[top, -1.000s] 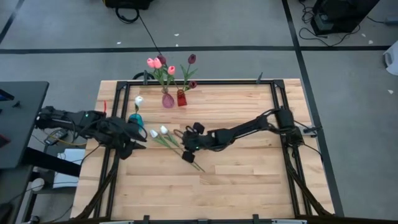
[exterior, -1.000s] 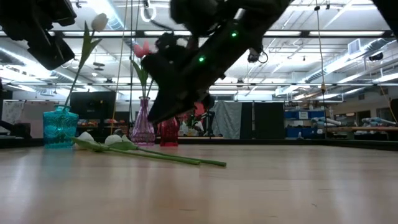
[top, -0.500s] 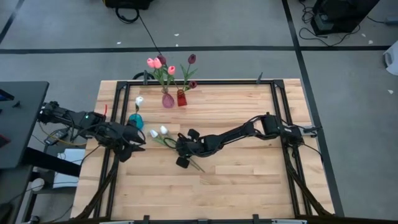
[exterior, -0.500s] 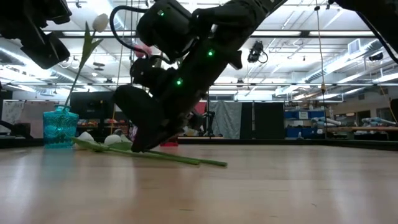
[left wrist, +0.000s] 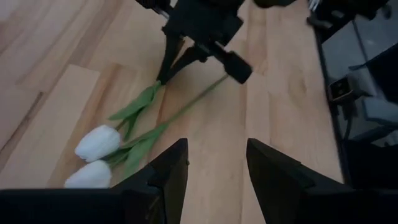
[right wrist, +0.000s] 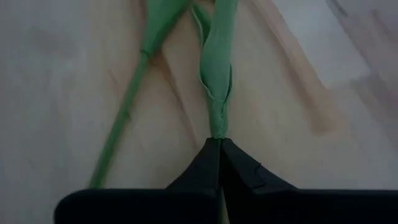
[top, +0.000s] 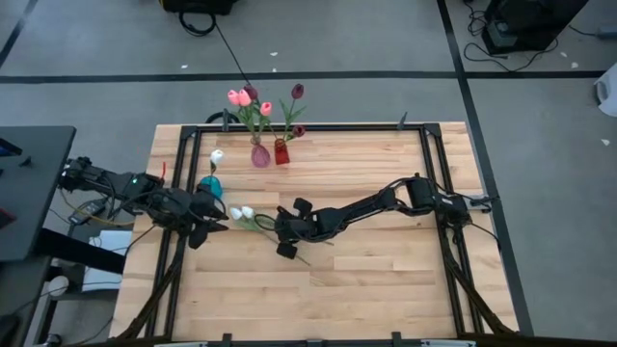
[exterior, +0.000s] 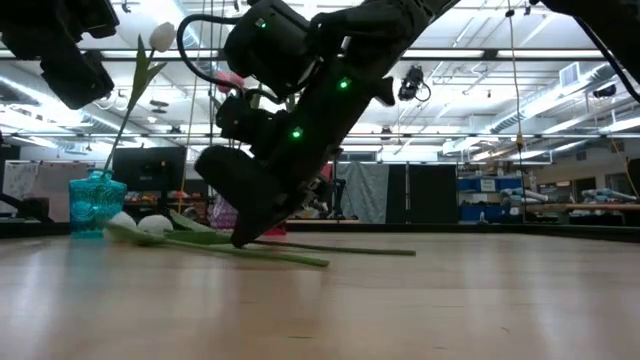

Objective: Sort flowers into vase by color
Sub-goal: Put the white flower into the blue vase

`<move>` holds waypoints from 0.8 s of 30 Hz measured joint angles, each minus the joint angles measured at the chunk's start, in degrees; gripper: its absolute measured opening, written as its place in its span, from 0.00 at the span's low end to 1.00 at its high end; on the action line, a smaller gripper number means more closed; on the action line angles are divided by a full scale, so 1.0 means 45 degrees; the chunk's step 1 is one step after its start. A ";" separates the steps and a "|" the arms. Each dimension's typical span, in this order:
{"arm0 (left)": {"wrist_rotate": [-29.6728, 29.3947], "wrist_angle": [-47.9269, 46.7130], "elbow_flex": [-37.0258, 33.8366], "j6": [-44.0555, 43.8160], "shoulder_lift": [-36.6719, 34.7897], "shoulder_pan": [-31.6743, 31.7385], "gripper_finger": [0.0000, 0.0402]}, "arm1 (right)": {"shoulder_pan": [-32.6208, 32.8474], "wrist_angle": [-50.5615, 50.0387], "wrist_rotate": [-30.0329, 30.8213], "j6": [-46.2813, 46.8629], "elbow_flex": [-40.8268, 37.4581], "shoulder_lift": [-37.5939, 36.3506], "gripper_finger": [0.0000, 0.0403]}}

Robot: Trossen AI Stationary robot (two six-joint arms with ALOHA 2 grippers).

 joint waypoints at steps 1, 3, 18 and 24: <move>-0.0001 0.0156 0.0000 -0.0025 0.0004 0.0000 0.42 | 0.0000 -0.0319 0.0237 -0.0024 -0.0012 -0.0126 0.03; -0.0005 0.0456 0.0000 -0.0030 0.0024 0.0000 0.42 | -0.0005 -0.0884 0.0980 -0.0025 -0.0042 -0.0432 0.02; -0.1200 0.3454 0.0000 0.1977 0.2095 -0.0299 0.42 | 0.0090 0.2883 0.0814 -0.3392 -0.0025 -0.3330 0.02; -0.1403 0.5327 0.0005 0.3076 0.2622 -0.0828 0.42 | 0.0567 0.3899 0.2312 -0.4021 -0.0030 -0.3360 0.02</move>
